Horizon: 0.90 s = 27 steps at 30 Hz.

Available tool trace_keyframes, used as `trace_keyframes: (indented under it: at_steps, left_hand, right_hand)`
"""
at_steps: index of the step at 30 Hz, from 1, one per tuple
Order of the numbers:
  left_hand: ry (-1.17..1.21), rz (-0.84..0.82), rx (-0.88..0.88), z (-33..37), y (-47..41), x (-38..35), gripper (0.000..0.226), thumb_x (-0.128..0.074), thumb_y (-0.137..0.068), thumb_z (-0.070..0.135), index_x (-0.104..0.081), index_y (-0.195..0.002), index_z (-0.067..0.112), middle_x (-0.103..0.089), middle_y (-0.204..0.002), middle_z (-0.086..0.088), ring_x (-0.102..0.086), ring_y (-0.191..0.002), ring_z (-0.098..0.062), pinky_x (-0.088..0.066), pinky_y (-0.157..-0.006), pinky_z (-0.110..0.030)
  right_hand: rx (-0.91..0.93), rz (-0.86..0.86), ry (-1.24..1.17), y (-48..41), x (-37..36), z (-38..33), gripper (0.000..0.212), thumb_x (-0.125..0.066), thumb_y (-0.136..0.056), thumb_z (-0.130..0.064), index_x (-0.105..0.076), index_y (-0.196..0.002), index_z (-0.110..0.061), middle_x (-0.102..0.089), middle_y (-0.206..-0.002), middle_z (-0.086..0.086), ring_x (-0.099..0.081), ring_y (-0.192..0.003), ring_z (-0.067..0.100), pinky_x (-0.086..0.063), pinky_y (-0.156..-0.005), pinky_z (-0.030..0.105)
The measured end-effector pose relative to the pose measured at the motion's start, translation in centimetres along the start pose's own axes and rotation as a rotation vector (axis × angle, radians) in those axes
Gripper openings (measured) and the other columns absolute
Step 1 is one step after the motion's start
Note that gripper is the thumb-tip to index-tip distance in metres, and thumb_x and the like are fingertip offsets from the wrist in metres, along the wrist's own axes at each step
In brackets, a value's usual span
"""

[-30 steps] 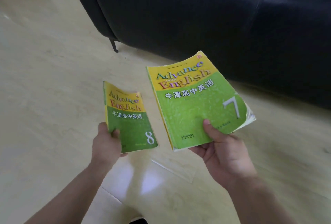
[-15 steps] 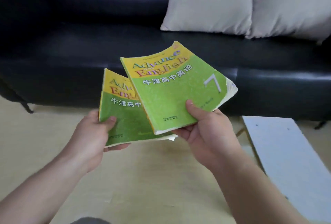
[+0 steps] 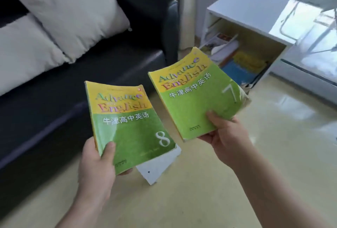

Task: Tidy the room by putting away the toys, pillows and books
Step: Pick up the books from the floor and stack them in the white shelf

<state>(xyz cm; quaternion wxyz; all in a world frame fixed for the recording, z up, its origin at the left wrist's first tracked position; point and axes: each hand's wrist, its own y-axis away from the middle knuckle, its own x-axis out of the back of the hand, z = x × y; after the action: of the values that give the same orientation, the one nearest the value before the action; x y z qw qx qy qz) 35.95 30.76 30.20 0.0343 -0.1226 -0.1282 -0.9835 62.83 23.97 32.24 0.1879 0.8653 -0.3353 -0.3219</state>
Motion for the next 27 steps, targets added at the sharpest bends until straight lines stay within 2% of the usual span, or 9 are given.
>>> trace_keyframes:
  at_steps: [4,7,9,14,18,21,23,25,27]
  left_hand:
    - [0.011,-0.136,0.076,4.7,1.9,-7.9,0.018,-0.052,-0.106,0.01,-0.06,-0.118,0.019,-0.069,-0.112,-0.009,-0.071,-0.086,-0.038,-0.058,-0.053,-0.045]
    - [-0.034,-0.2,0.112,8.0,3.9,-12.9,0.02,-0.053,-0.105,0.013,-0.062,-0.116,0.026,-0.071,-0.112,-0.005,-0.072,-0.092,-0.038,-0.061,-0.059,-0.051]
    - [-0.054,-0.213,0.126,10.2,4.6,-16.1,0.024,-0.053,-0.105,0.014,-0.065,-0.108,0.035,-0.072,-0.109,-0.003,-0.071,-0.095,-0.039,-0.061,-0.063,-0.056]
    - [-0.085,-0.231,0.156,14.7,5.5,-23.4,0.027,-0.054,-0.104,0.015,-0.066,-0.098,0.038,-0.071,-0.108,-0.001,-0.071,-0.096,-0.035,-0.061,-0.063,-0.06]
    - [-0.081,-0.291,0.169,16.7,3.2,-27.4,0.018,-0.052,-0.105,0.013,-0.063,-0.111,0.026,-0.069,-0.113,-0.006,-0.071,-0.092,-0.033,-0.06,-0.057,-0.047]
    - [-0.12,-0.31,0.139,17.0,-0.7,-30.3,0.017,-0.054,-0.105,0.013,-0.064,-0.115,0.022,-0.069,-0.114,-0.009,-0.071,-0.094,-0.034,-0.059,-0.056,-0.044]
    - [-0.185,-0.325,0.109,16.8,-3.4,-31.8,0.016,-0.055,-0.104,0.015,-0.065,-0.11,0.026,-0.069,-0.112,-0.007,-0.07,-0.096,-0.033,-0.061,-0.056,-0.047]
    - [-0.257,-0.36,0.065,16.9,-5.9,-33.3,0.021,-0.057,-0.103,0.016,-0.064,-0.103,0.036,-0.07,-0.108,0.0,-0.07,-0.098,-0.029,-0.063,-0.066,-0.051]
    - [-0.255,-0.349,0.063,17.1,-7.9,-34.2,0.02,-0.056,-0.103,0.013,-0.063,-0.109,0.031,-0.07,-0.106,0.003,-0.071,-0.093,-0.019,-0.063,-0.065,-0.041]
  right_hand:
    - [0.002,0.149,-0.09,1.9,5.9,-5.9,0.035,-0.056,-0.1,-0.006,-0.056,-0.135,-0.007,-0.074,-0.117,0.012,-0.075,-0.096,0.031,-0.062,-0.064,0.044]
    - [-0.025,0.245,-0.14,3.1,10.1,-9.8,0.032,-0.056,-0.1,-0.006,-0.057,-0.133,-0.005,-0.076,-0.111,0.011,-0.076,-0.092,0.029,-0.063,-0.064,0.045]
    - [-0.042,0.296,-0.172,3.2,11.9,-12.1,0.03,-0.055,-0.1,-0.005,-0.058,-0.13,-0.004,-0.077,-0.108,0.011,-0.077,-0.089,0.029,-0.064,-0.065,0.048]
    - [-0.059,0.396,-0.215,2.0,15.2,-16.4,0.026,-0.055,-0.101,-0.007,-0.06,-0.127,-0.008,-0.077,-0.11,0.01,-0.076,-0.094,0.031,-0.063,-0.068,0.048]
    - [-0.084,0.437,-0.204,-0.6,15.8,-17.7,0.02,-0.056,-0.102,-0.008,-0.062,-0.12,-0.011,-0.078,-0.105,0.008,-0.077,-0.091,0.027,-0.063,-0.066,0.043]
    - [-0.106,0.474,-0.201,-4.0,15.8,-17.9,0.016,-0.055,-0.102,-0.007,-0.064,-0.114,-0.013,-0.079,-0.101,0.007,-0.077,-0.089,0.026,-0.063,-0.065,0.043]
    - [-0.125,0.515,-0.19,-6.0,15.7,-17.8,0.015,-0.055,-0.102,-0.007,-0.064,-0.111,-0.014,-0.079,-0.1,0.007,-0.077,-0.087,0.026,-0.063,-0.063,0.041]
    - [-0.146,0.564,-0.187,-8.1,15.6,-17.5,0.014,-0.055,-0.102,-0.007,-0.065,-0.111,-0.014,-0.078,-0.1,0.006,-0.077,-0.084,0.024,-0.062,-0.06,0.039]
    - [-0.191,0.569,-0.169,-10.2,15.0,-17.4,0.015,-0.056,-0.102,-0.008,-0.064,-0.114,-0.013,-0.077,-0.101,0.007,-0.076,-0.084,0.024,-0.061,-0.059,0.038]
